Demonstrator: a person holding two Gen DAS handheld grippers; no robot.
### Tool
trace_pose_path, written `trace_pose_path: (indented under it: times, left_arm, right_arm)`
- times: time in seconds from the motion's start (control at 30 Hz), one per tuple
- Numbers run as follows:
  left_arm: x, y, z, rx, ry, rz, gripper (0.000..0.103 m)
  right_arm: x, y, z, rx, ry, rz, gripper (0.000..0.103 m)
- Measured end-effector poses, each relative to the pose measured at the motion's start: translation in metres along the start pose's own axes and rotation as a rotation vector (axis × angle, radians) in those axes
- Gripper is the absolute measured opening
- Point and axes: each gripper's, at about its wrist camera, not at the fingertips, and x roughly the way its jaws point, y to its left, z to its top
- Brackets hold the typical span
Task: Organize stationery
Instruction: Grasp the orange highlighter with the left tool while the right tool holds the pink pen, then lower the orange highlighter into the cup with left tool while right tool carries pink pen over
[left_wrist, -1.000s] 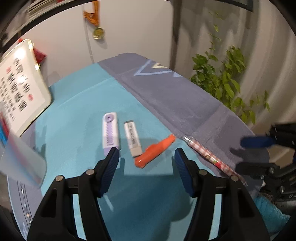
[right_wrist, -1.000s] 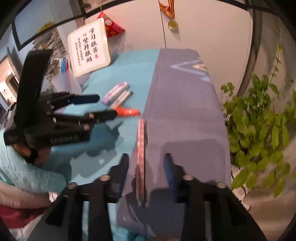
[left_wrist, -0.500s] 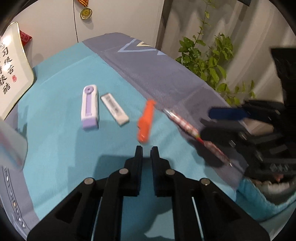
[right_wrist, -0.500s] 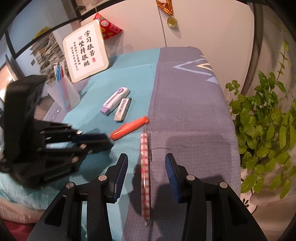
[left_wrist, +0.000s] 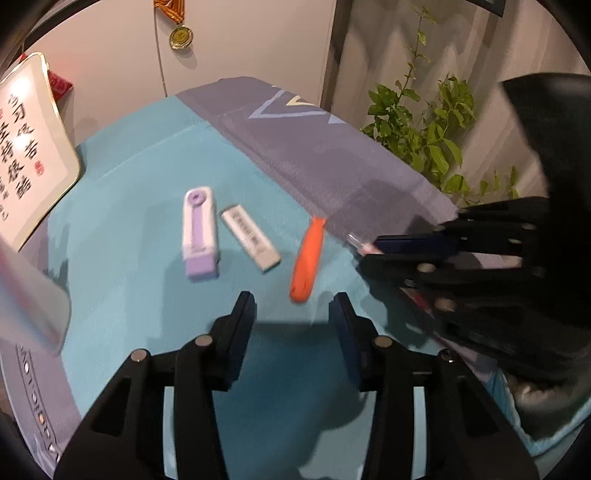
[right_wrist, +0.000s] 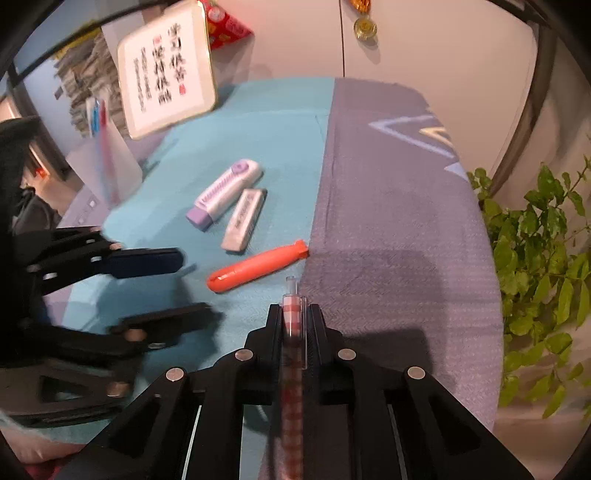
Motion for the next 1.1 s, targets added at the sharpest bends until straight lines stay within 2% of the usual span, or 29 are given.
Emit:
trace_pose_path:
  times: [0.13, 0.17, 0.2, 0.23, 0.3, 0.47, 0.63, 0.93, 1.0, 1.1]
  left_arm:
    - [0.012, -0.003, 0.004, 0.004, 0.009, -0.036, 0.037]
    - [0.015, -0.004, 0.004, 0.002, 0.012, -0.042, 0.022]
    - [0.015, -0.004, 0.004, 0.004, -0.003, -0.027, 0.014]
    - [0.014, -0.003, 0.004, -0.004, 0.001, -0.033, 0.011]
    - [0.005, -0.001, 0.003, -0.03, -0.017, -0.05, 0.011]
    - [-0.034, 0.001, 0.001, -0.026, -0.109, -0.023, 0.011]
    - [-0.062, 0.01, -0.01, -0.054, -0.154, 0.001, 0.011]
    - [-0.112, 0.05, -0.039, -0.16, -0.231, 0.112, 0.011]
    - [-0.128, 0.062, -0.045, -0.184, -0.263, 0.152, 0.011]
    - [-0.152, 0.086, -0.049, -0.234, -0.31, 0.175, 0.011]
  right_arm:
    - [-0.03, -0.01, -0.002, 0.046, -0.08, 0.001, 0.014]
    - [-0.036, -0.012, -0.003, 0.054, -0.098, -0.001, 0.014]
    - [-0.044, -0.014, -0.004, 0.064, -0.117, 0.0, 0.014]
    - [-0.047, -0.014, -0.004, 0.069, -0.128, 0.0, 0.014]
    - [-0.053, -0.015, -0.004, 0.077, -0.149, -0.003, 0.014]
    - [-0.061, -0.014, 0.001, 0.099, -0.197, 0.013, 0.014]
    - [-0.069, -0.002, 0.009, 0.084, -0.246, 0.03, 0.014]
    - [-0.074, 0.045, 0.035, -0.006, -0.292, 0.075, 0.014]
    - [-0.072, 0.062, 0.042, -0.036, -0.294, 0.092, 0.014]
    - [-0.069, 0.079, 0.046, -0.061, -0.295, 0.107, 0.014]
